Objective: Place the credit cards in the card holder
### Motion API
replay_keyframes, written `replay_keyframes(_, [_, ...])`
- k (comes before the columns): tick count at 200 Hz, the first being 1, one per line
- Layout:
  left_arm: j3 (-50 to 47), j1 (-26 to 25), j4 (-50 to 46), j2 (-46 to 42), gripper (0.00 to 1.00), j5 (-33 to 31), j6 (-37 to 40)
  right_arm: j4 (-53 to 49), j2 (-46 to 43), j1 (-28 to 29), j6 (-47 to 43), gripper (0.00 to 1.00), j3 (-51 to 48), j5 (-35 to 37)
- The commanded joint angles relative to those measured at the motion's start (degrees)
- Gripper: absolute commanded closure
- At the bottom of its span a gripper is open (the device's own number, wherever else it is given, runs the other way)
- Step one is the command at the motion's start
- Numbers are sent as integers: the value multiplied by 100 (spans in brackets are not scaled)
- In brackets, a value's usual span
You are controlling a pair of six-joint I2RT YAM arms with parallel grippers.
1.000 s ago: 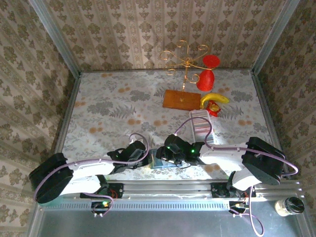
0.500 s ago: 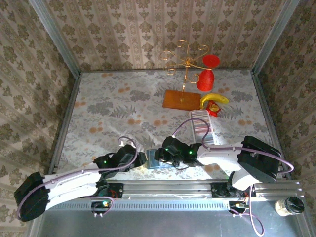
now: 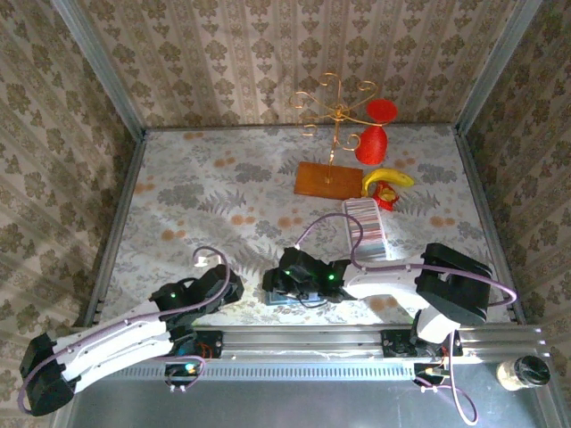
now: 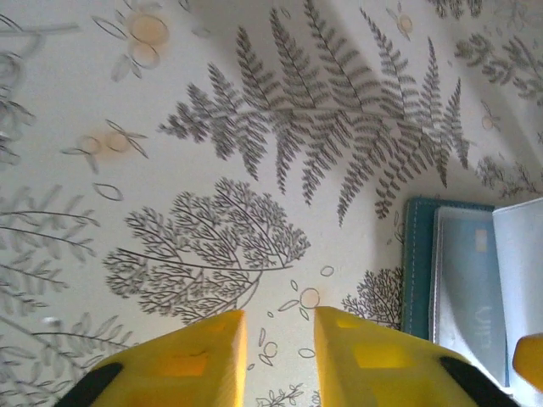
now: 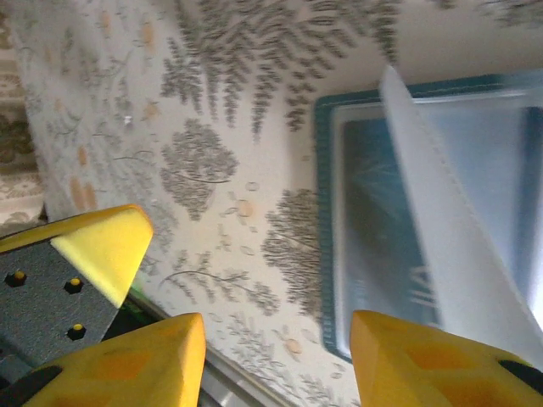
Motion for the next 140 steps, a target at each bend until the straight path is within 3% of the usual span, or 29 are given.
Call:
replay_keyframes(1, [350, 90, -854, 0, 71, -552, -71, 387, 217, 75, 132, 51, 166, 56])
replay_keyframes(50, [761, 323, -1607, -361, 69, -986, -16, 906, 492, 92, 132, 51, 547, -90])
replay_keyframes(77, [825, 575, -1644, -666, 52, -939, 239, 1196, 686, 103, 174, 52, 1015, -191])
replay_keyframes(91, [939, 803, -1735, -828, 51, -839, 346, 1177, 790, 102, 96, 52, 1407, -311])
replay_keyframes(117, [1201, 1061, -2024, -1074, 50, -882, 565, 360, 502, 97, -407, 52, 1802, -146])
replay_keyframes(140, [1261, 1153, -1845, -1095, 49, -563, 822, -810, -256, -95, -1285, 52, 1677, 358])
